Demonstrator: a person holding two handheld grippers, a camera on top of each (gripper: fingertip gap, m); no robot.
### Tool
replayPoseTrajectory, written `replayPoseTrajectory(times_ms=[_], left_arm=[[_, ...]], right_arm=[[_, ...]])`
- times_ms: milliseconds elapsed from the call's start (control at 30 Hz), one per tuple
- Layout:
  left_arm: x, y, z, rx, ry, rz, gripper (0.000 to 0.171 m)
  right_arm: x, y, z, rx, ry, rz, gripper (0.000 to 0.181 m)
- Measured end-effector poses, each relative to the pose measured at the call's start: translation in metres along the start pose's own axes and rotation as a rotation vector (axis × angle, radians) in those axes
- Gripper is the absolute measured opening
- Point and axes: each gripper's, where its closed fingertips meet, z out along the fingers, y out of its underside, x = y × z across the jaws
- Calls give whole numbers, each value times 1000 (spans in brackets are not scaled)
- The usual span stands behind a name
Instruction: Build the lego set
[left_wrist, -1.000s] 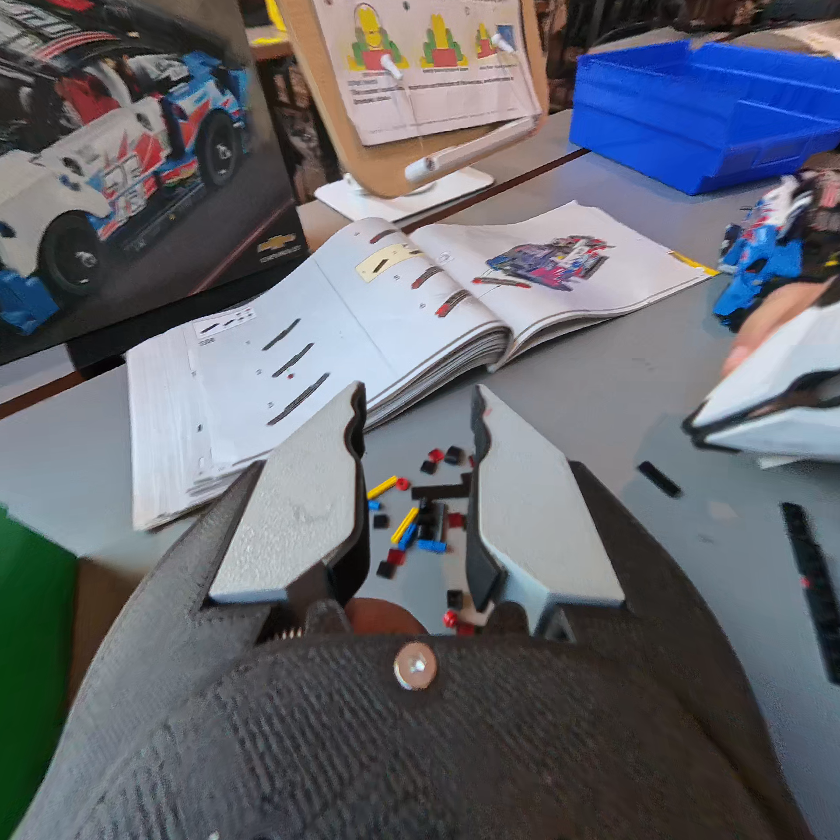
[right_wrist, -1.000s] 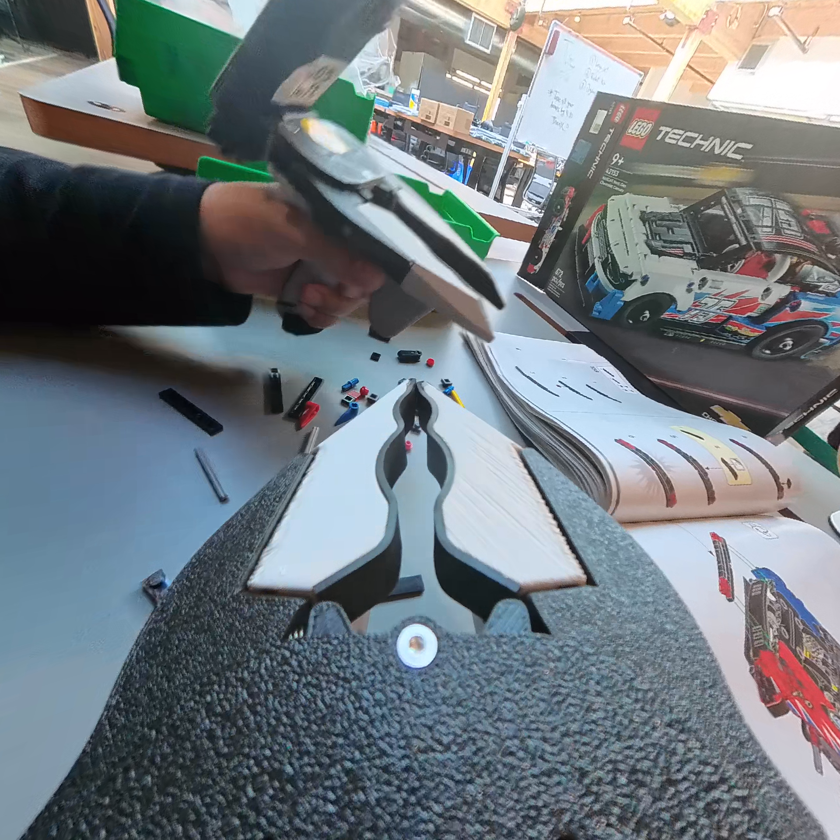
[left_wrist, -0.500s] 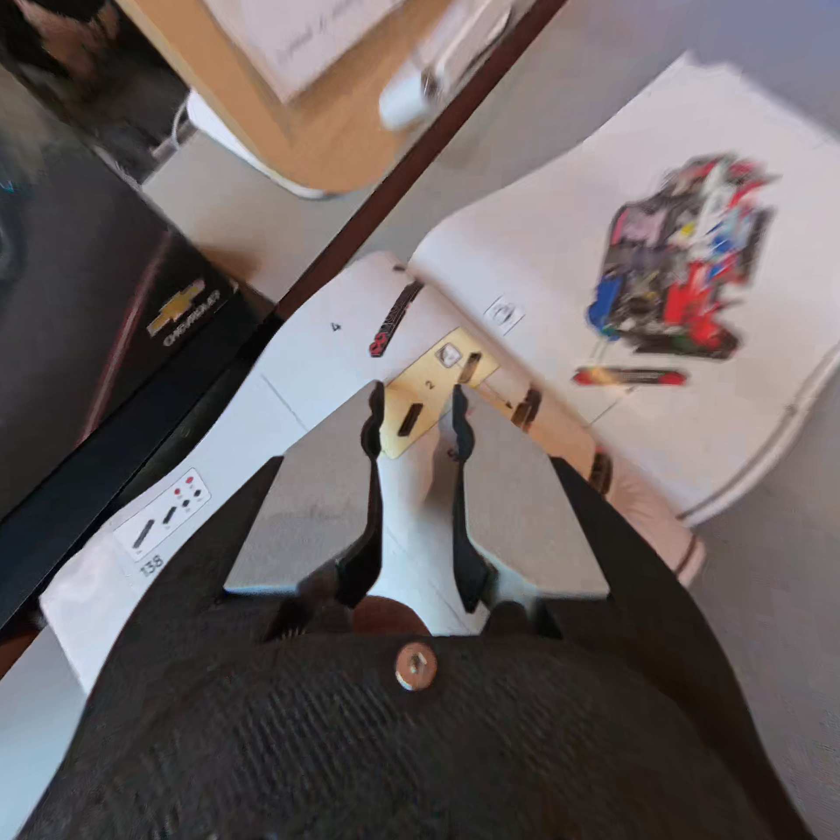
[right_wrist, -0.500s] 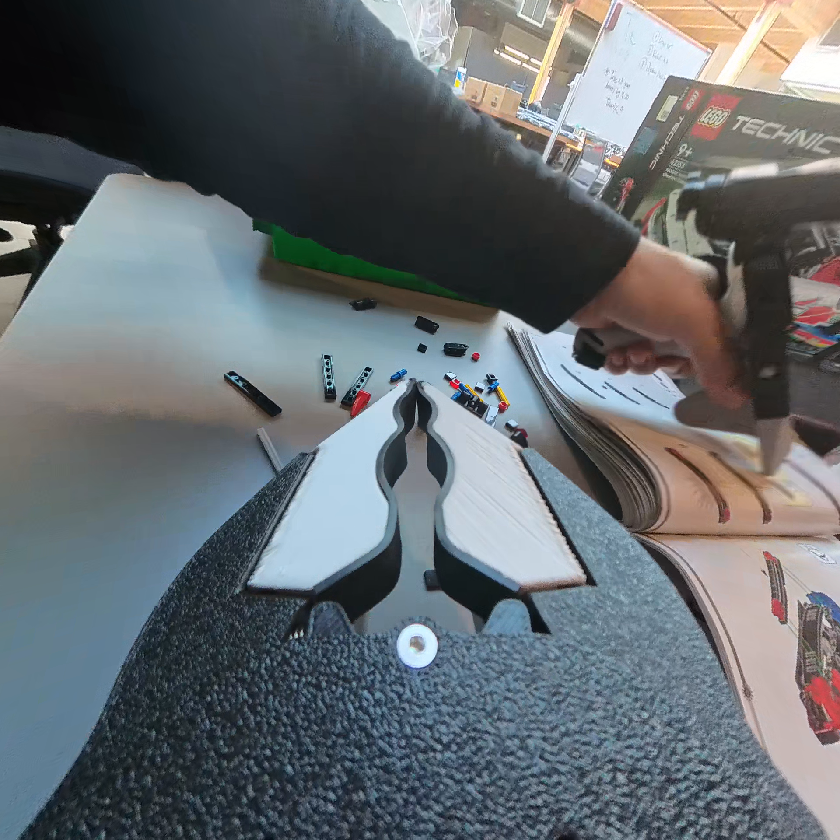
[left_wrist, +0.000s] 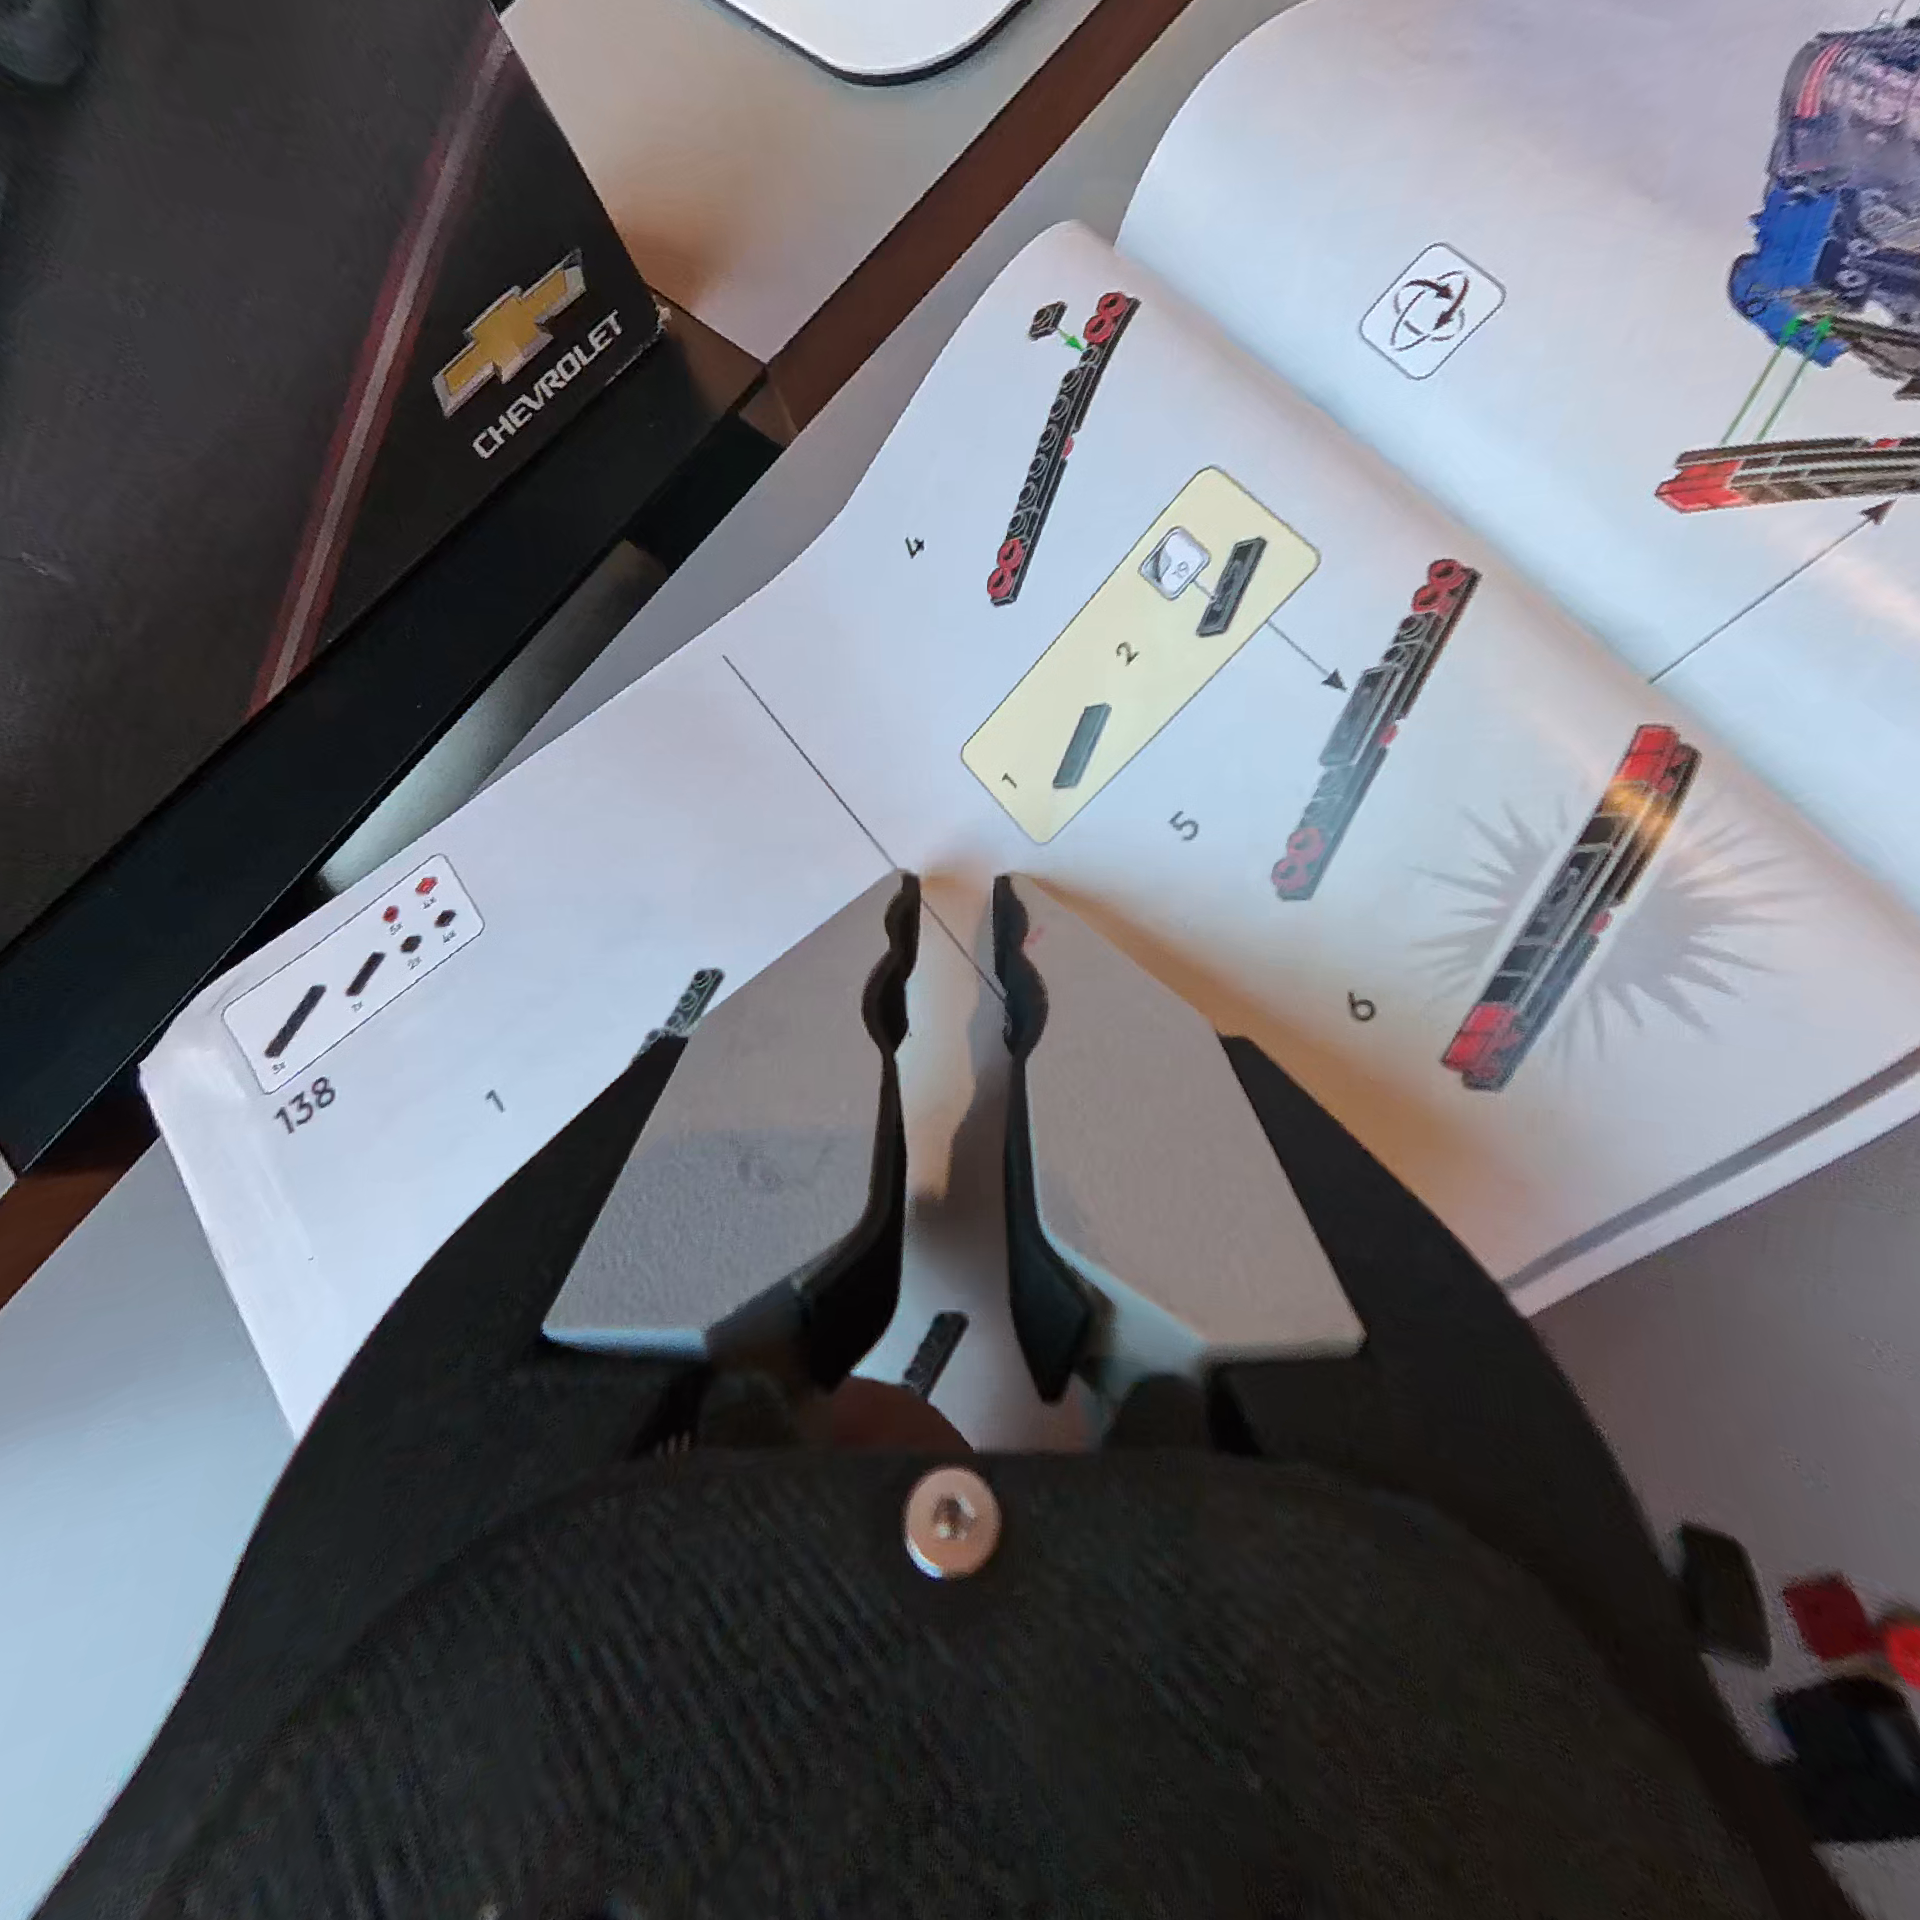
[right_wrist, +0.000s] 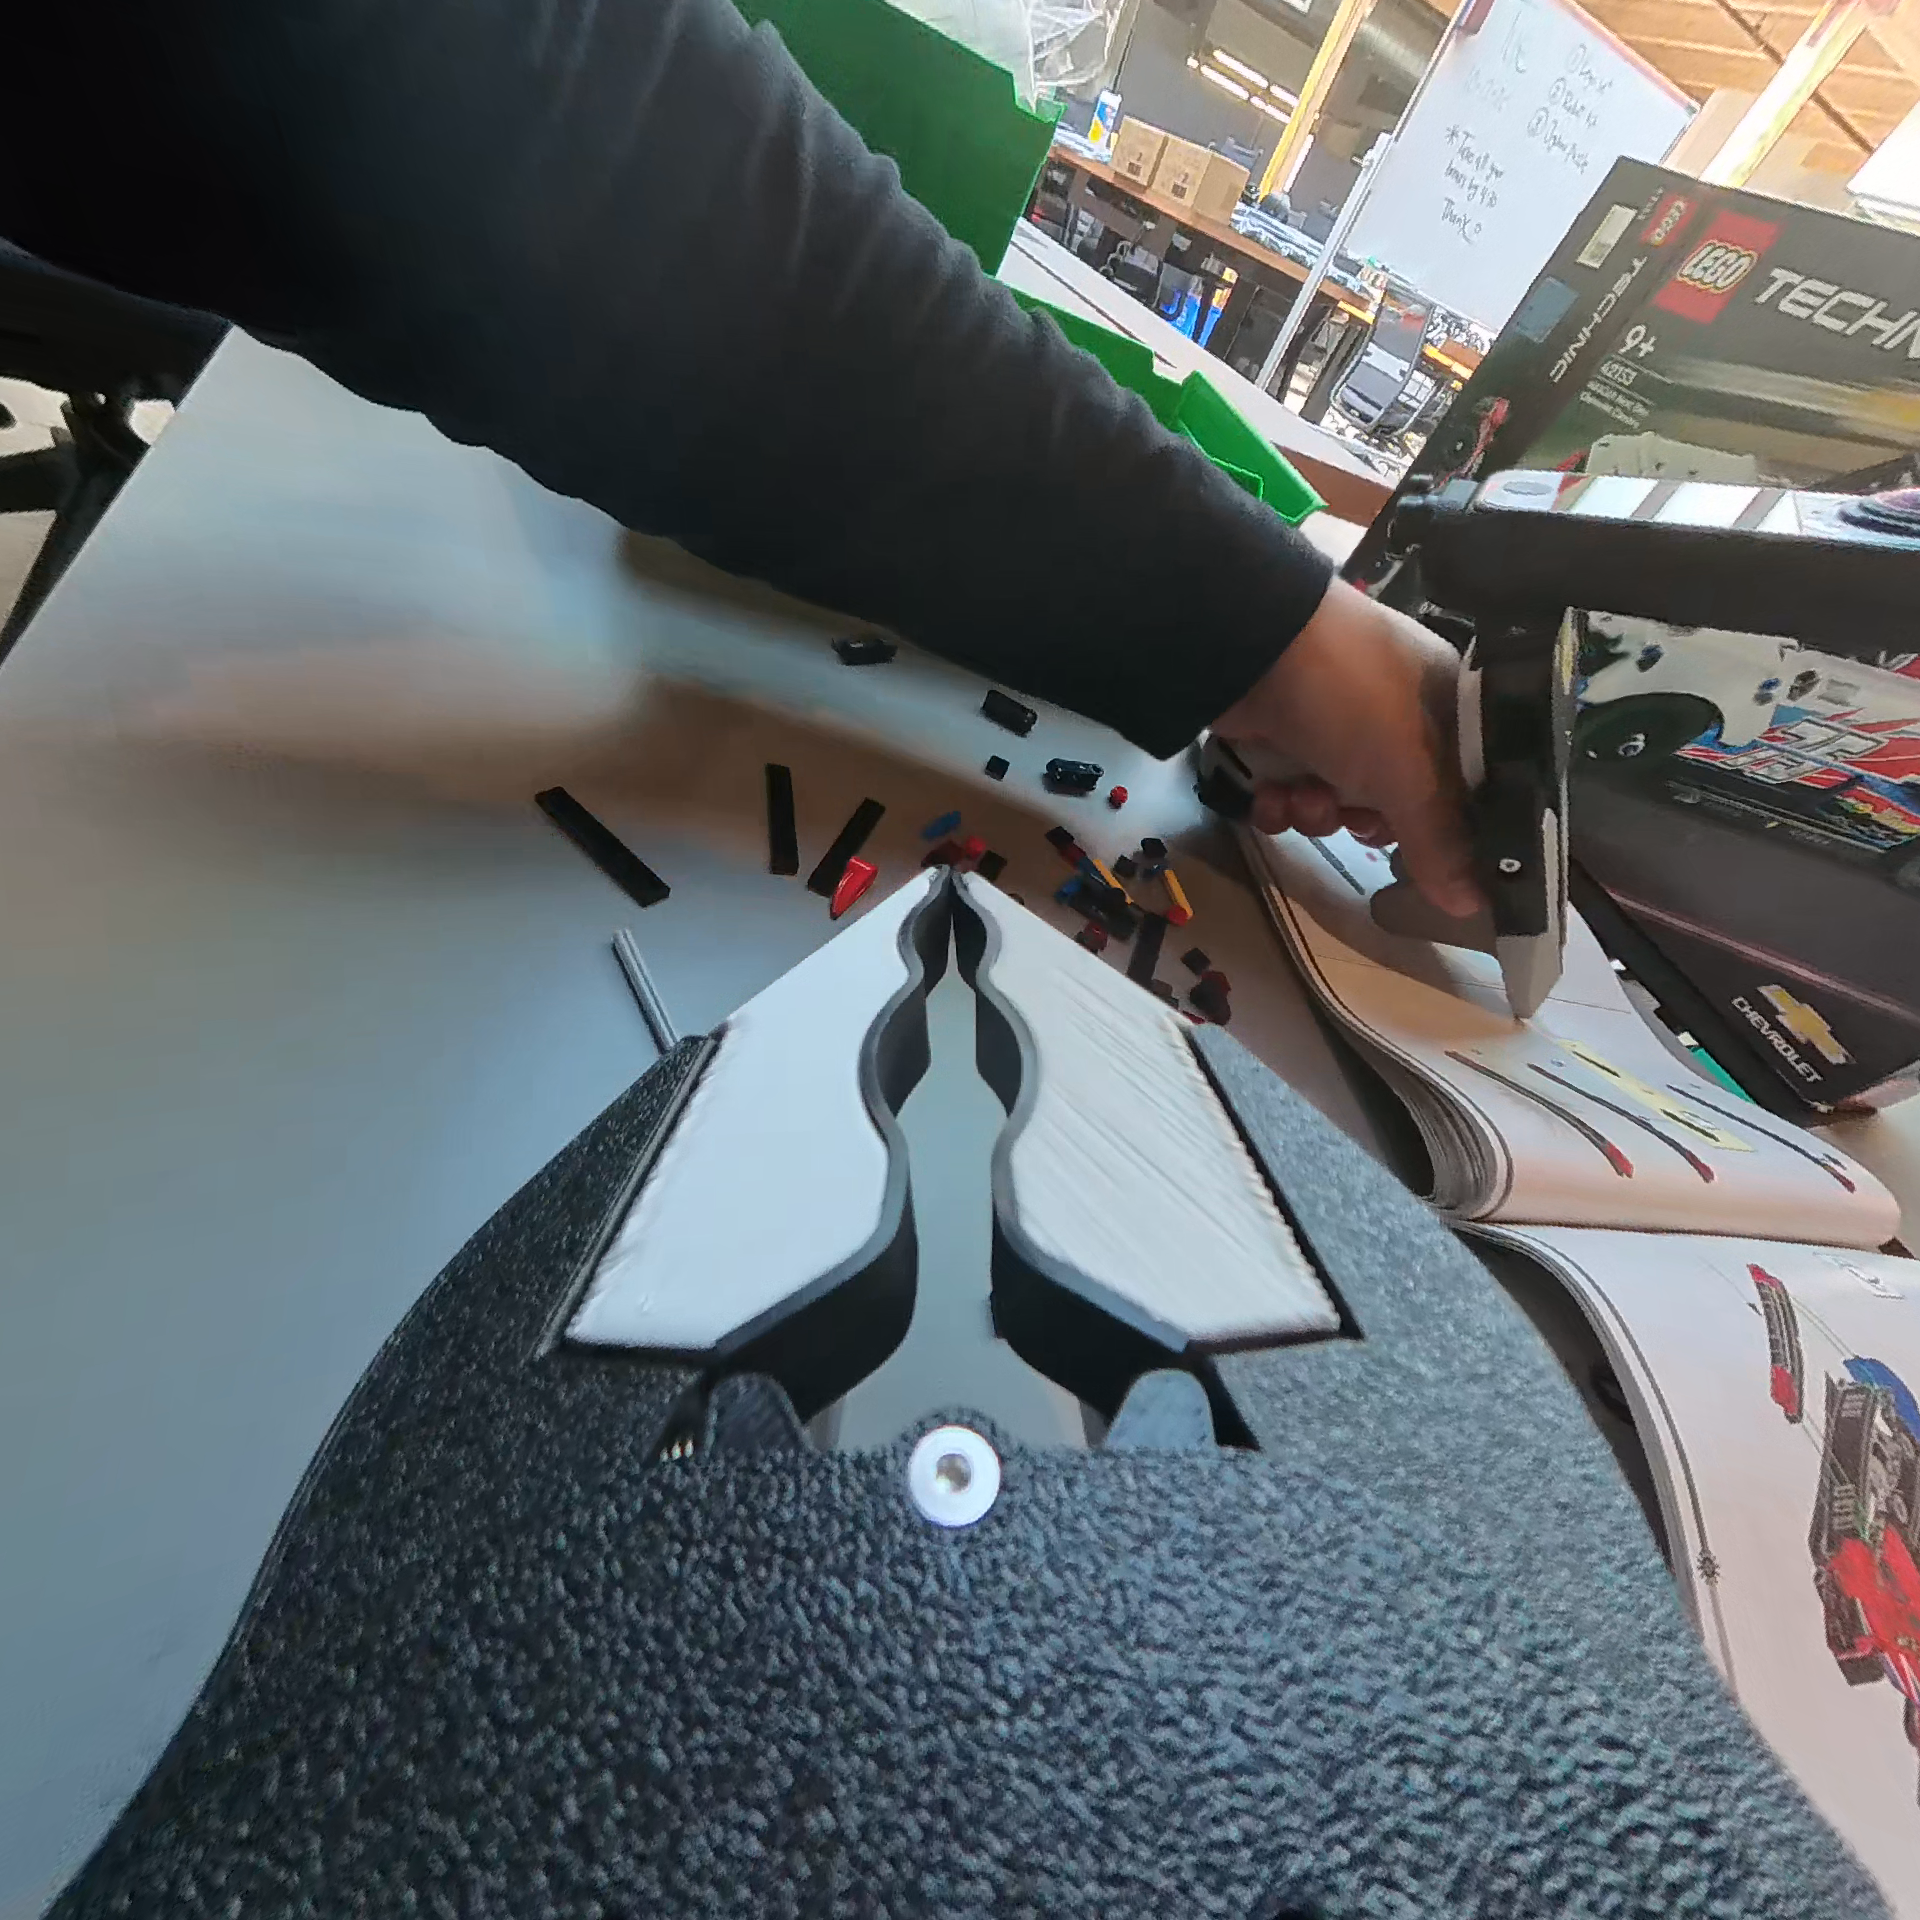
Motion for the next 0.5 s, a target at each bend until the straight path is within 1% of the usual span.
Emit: replayPoseTrajectory(times_ms=[233, 333, 500], left_arm=[[-17, 14, -10, -72, -17, -10, 16], [-18, 17, -11, -73, 1, -43, 14], [-22, 23, -15, -71, -13, -70, 14]], right_arm=[[0, 0, 0, -1, 3, -5, 0], [-2, 1, 1, -9, 3, -23, 0], [-5, 4, 3, -30, 4, -56, 0]])
